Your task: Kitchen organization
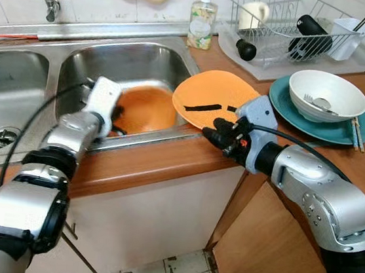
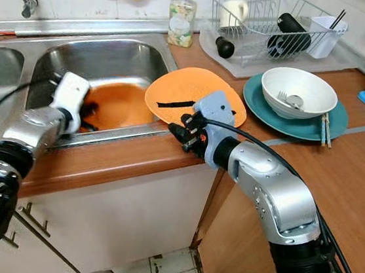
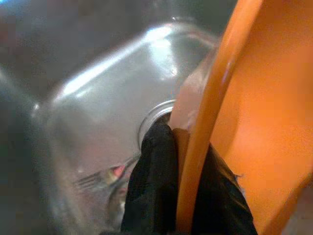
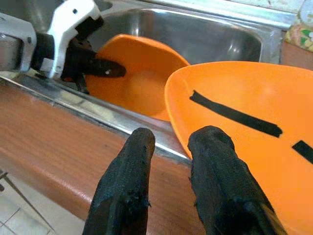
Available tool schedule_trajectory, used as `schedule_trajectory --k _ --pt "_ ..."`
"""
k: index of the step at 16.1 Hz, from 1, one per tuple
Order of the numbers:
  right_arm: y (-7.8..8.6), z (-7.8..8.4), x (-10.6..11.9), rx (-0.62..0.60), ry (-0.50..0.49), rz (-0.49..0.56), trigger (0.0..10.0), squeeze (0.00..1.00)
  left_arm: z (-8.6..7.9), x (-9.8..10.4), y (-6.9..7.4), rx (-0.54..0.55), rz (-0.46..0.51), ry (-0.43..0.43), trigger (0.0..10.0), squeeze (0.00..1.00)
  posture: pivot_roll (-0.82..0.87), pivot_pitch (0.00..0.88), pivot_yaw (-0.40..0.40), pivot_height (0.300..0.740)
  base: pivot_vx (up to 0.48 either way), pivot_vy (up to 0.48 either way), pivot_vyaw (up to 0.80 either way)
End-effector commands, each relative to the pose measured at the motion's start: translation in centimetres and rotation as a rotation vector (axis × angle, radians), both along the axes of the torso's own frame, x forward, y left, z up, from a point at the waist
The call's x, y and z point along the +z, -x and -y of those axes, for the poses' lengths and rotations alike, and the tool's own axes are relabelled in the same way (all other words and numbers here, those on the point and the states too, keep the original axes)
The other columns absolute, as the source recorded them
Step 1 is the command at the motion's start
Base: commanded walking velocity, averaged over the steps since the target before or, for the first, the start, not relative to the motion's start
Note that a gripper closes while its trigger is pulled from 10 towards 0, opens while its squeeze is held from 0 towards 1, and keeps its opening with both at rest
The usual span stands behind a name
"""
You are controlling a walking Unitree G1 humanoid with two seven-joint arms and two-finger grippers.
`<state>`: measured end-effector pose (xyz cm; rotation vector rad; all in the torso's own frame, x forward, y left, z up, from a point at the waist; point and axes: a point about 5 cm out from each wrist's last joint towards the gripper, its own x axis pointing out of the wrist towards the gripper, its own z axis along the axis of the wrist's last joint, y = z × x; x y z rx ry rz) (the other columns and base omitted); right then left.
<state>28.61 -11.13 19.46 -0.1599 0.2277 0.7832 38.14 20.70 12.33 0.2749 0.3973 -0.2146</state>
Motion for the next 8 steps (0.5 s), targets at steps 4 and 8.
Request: schedule_trajectory --k 4,8 --pt "0.3 -0.1 0.1 0.011 0.015 0.028 10.0 0.00 0.6 0.1 -0.3 -0.027 -0.048 -0.008 10.0 0.00 -0.15 0.000 0.099 0.740 0.000 0.000 0.00" --pt "0.3 -0.1 0.0 0.010 0.024 0.031 10.0 0.00 0.6 -0.2 -0.1 -0.040 -0.067 0.010 10.0 1.00 -0.15 0.000 0.093 0.740 0.000 0.000 0.00"
